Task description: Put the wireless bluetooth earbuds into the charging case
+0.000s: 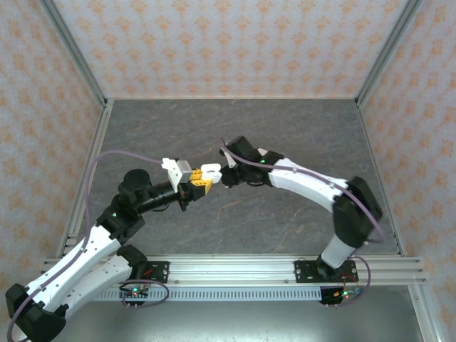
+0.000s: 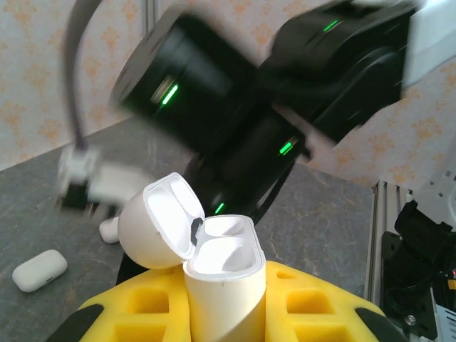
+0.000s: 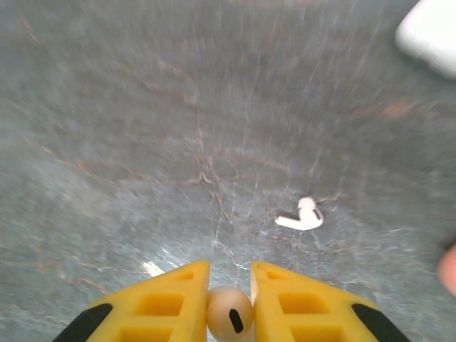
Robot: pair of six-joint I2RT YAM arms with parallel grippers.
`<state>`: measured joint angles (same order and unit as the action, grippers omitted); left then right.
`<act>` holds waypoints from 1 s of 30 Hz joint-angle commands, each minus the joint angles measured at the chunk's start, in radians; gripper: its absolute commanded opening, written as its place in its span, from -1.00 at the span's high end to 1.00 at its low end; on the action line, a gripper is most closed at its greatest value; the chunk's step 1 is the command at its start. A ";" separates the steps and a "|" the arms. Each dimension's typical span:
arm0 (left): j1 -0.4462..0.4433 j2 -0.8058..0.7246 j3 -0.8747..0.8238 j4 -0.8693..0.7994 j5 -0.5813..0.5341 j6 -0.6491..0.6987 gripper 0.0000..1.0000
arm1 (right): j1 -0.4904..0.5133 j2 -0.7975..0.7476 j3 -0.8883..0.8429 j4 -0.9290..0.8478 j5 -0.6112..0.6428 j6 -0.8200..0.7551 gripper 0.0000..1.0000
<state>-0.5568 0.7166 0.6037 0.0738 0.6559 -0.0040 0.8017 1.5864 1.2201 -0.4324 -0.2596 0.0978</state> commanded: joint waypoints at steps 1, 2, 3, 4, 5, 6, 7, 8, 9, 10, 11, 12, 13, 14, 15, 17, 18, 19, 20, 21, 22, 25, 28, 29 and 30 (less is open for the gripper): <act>-0.009 0.008 -0.021 0.113 -0.028 -0.058 1.00 | -0.002 -0.141 -0.052 0.071 0.091 0.029 0.60; -0.008 0.014 -0.023 0.121 -0.029 -0.064 1.00 | -0.002 -0.181 -0.067 0.085 0.095 0.026 0.60; -0.009 0.021 -0.026 0.128 -0.029 -0.072 1.00 | -0.002 -0.227 -0.085 0.105 0.099 0.025 0.60; -0.009 0.029 -0.025 0.132 -0.029 -0.077 1.00 | -0.002 -0.265 -0.104 0.130 0.099 0.023 0.60; -0.008 0.035 -0.024 0.136 -0.027 -0.082 1.00 | -0.002 -0.304 -0.118 0.149 0.096 0.022 0.60; -0.009 0.043 -0.023 0.144 -0.025 -0.086 1.00 | -0.002 -0.342 -0.133 0.171 0.091 0.020 0.60; -0.009 0.051 -0.023 0.150 -0.023 -0.094 1.00 | -0.001 -0.379 -0.145 0.194 0.081 0.017 0.60; -0.009 0.061 -0.021 0.156 -0.022 -0.097 1.00 | 0.000 -0.397 -0.156 0.212 0.076 0.013 0.60; -0.009 0.072 -0.017 0.158 -0.016 -0.102 1.00 | 0.002 -0.442 -0.172 0.239 0.062 0.008 0.61; -0.009 0.085 -0.011 0.162 -0.008 -0.106 1.00 | 0.006 -0.470 -0.191 0.274 0.051 0.005 0.61; -0.009 0.099 -0.006 0.165 0.001 -0.110 1.00 | 0.008 -0.496 -0.209 0.307 0.037 0.003 0.61; -0.009 0.113 0.000 0.168 0.011 -0.114 1.00 | 0.009 -0.519 -0.227 0.341 0.022 0.005 0.61; -0.010 0.128 0.006 0.173 0.019 -0.118 1.00 | 0.012 -0.541 -0.244 0.376 0.009 0.006 0.61; -0.011 0.141 0.011 0.177 0.027 -0.122 1.00 | 0.015 -0.554 -0.255 0.400 -0.001 0.005 0.61; -0.011 0.153 0.016 0.182 0.035 -0.126 1.00 | 0.021 -0.567 -0.268 0.427 -0.009 0.003 0.61; -0.015 0.171 0.022 0.192 0.042 -0.129 1.00 | 0.037 -0.581 -0.284 0.462 -0.014 -0.010 0.61; -0.016 0.179 0.024 0.196 0.044 -0.132 1.00 | 0.050 -0.583 -0.289 0.480 -0.013 -0.017 0.61; -0.018 0.183 0.027 0.200 0.046 -0.132 1.00 | 0.059 -0.581 -0.293 0.491 -0.015 -0.023 0.61; -0.019 0.190 0.029 0.204 0.052 -0.134 1.00 | 0.070 -0.576 -0.295 0.505 -0.013 -0.031 0.61; -0.020 0.195 0.032 0.205 0.057 -0.133 1.00 | 0.081 -0.569 -0.297 0.518 -0.010 -0.038 0.61; -0.022 0.202 0.034 0.207 0.062 -0.133 1.00 | 0.088 -0.560 -0.297 0.526 -0.008 -0.044 0.61; -0.026 0.211 0.042 0.209 0.071 -0.133 1.00 | 0.097 -0.524 -0.280 0.532 -0.014 -0.052 0.61; -0.029 0.213 0.042 0.213 0.068 -0.133 1.00 | 0.102 -0.487 -0.263 0.534 -0.031 -0.059 0.61; -0.029 0.213 0.042 0.213 0.068 -0.133 1.00 | 0.103 -0.478 -0.261 0.534 -0.034 -0.062 0.61; -0.029 0.212 0.043 0.213 0.068 -0.131 1.00 | 0.103 -0.471 -0.261 0.534 -0.036 -0.065 0.61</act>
<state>-0.5766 0.9321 0.6090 0.2310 0.6998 -0.1314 0.8967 1.1034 0.9333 0.0532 -0.2703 0.0582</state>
